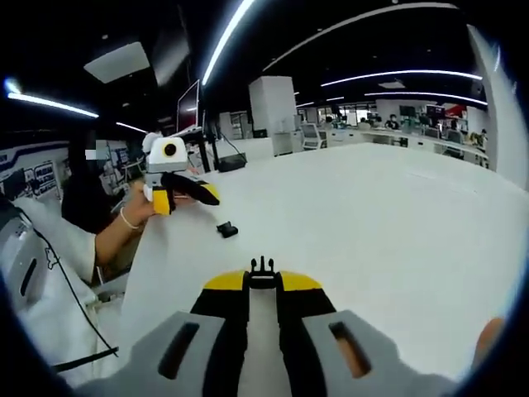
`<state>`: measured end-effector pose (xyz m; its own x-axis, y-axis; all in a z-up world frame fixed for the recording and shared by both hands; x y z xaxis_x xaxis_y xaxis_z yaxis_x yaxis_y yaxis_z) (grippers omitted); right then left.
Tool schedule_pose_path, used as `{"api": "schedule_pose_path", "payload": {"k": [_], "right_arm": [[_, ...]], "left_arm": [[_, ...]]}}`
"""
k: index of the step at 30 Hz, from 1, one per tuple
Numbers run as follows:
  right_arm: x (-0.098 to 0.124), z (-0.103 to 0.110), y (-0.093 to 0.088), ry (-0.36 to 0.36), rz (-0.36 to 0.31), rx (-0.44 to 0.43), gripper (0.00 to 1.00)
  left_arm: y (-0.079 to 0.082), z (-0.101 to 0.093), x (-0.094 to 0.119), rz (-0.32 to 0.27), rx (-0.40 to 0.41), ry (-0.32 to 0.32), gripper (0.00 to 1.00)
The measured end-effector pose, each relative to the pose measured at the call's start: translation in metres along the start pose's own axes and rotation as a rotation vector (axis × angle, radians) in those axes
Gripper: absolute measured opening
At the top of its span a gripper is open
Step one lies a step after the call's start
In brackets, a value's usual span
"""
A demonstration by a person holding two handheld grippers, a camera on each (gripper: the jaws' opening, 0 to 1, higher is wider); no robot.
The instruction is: Snap the two parts of the plastic buckle together until the buckle closes and remains connected.
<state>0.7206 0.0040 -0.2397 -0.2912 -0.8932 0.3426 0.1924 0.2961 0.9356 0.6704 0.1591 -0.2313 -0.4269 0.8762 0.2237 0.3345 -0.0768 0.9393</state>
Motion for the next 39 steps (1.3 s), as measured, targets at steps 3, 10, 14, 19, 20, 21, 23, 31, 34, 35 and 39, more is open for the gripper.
{"api": "schedule_pose_path", "payload": {"k": [3, 10, 14, 19, 20, 21, 23, 31, 34, 35, 39], "right_arm": [[0.000, 0.001, -0.003, 0.008, 0.020, 0.006, 0.13], [-0.001, 0.003, -0.002, 0.037, 0.032, 0.015, 0.13], [-0.001, 0.004, -0.004, 0.036, 0.051, 0.025, 0.13], [-0.002, 0.005, -0.005, 0.046, 0.056, 0.026, 0.13], [-0.002, 0.004, -0.005, 0.046, 0.059, 0.030, 0.13], [-0.002, 0.005, -0.005, 0.047, 0.061, 0.038, 0.13], [-0.002, 0.006, -0.002, 0.047, 0.051, 0.063, 0.13], [-0.002, 0.008, 0.001, 0.066, 0.065, 0.112, 0.13], [-0.003, 0.008, -0.001, 0.070, 0.073, 0.110, 0.13], [-0.003, 0.008, -0.002, 0.073, 0.073, 0.108, 0.13], [-0.003, 0.010, -0.004, 0.087, 0.077, 0.103, 0.13]], "left_arm": [[-0.007, 0.002, -0.005, 0.093, -0.022, 0.013, 0.45], [-0.003, 0.008, -0.011, 0.109, -0.021, 0.010, 0.47], [-0.003, 0.008, -0.011, 0.128, -0.036, 0.015, 0.47], [-0.001, 0.012, -0.012, 0.141, -0.068, 0.017, 0.47], [-0.001, 0.013, -0.012, 0.146, -0.074, 0.019, 0.48], [-0.001, 0.014, -0.013, 0.152, -0.079, 0.019, 0.48], [-0.001, 0.016, -0.014, 0.162, -0.079, 0.015, 0.49], [0.001, 0.024, -0.018, 0.190, -0.119, 0.025, 0.53], [-0.001, 0.025, -0.021, 0.196, -0.114, 0.017, 0.53], [-0.002, 0.024, -0.022, 0.196, -0.110, 0.014, 0.53], [-0.002, 0.028, -0.024, 0.205, -0.111, 0.021, 0.53]]}}
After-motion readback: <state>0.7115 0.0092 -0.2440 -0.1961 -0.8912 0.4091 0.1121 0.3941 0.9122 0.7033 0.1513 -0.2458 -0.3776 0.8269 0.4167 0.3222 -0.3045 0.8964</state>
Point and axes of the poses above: the point that each gripper's makers call its tool centre point, and the gripper's own axes: x roughly backward along the fingers, z roughly to its left, y roughly out of its top, the point moved 2 cm from there along x, roughly backward along the fingers, and after that the axes turned 1 degree about -z, right-handed, at the moved point
